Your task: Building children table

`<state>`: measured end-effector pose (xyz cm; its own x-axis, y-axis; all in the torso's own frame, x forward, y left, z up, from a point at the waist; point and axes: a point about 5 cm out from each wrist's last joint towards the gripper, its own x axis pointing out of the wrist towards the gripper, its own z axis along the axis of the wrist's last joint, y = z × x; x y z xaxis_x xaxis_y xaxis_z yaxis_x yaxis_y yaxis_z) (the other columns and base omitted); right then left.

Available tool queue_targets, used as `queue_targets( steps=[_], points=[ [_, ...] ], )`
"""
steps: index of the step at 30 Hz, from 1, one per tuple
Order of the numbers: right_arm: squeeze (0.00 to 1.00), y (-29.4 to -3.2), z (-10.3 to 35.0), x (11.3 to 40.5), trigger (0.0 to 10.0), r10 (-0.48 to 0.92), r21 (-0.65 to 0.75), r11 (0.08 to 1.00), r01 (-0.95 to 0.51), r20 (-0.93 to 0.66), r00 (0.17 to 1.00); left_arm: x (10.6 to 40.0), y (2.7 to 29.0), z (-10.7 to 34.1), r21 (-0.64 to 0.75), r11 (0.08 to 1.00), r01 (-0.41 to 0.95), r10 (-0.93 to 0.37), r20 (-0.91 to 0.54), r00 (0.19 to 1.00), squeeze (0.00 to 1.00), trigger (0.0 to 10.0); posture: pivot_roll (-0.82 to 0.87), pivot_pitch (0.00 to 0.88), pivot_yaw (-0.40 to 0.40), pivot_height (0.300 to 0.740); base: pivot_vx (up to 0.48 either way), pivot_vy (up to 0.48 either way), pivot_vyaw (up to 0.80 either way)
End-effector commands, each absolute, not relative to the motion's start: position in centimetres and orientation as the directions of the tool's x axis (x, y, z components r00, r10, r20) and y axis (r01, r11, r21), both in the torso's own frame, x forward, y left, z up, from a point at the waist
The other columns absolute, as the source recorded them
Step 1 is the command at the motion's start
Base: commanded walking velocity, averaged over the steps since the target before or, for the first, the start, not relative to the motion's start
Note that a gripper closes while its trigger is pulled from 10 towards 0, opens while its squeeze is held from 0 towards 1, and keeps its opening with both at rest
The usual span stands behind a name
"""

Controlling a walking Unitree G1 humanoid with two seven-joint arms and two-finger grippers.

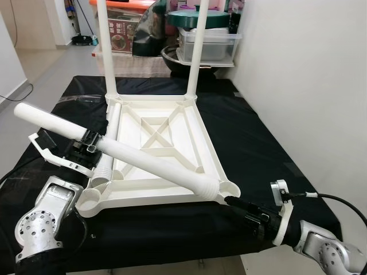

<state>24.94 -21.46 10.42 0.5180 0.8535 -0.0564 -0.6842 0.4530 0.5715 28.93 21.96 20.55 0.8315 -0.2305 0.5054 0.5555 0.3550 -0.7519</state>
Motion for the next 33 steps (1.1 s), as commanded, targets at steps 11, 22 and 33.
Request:
queue_targets(
  steps=[11,22,33],
  points=[
    [0.89,-23.7,20.9,31.3,10.0,0.736,0.017,0.677,-0.735,-0.013,0.677,29.6,18.8,19.6,-0.727,0.361,0.584,-0.373,0.462,0.805,0.00,0.0,0.02,0.000,-0.080,0.740,0.000,0.000,0.00],
    [0.00,-19.7,24.9,32.0,10.0,0.851,-0.128,0.516,-0.847,-0.035,0.524,30.3,16.6,18.6,-0.728,0.353,0.588,-0.443,0.423,0.790,0.00,0.0,0.01,0.000,-0.077,0.740,0.000,0.000,0.00],
    [0.00,-13.9,23.0,30.9,10.0,0.922,0.154,0.320,-0.935,-0.279,0.270,30.0,16.1,18.1,-0.709,0.346,0.614,-0.480,0.429,0.765,0.00,0.0,0.02,0.000,-0.095,0.740,0.000,0.000,0.00]
  ],
)
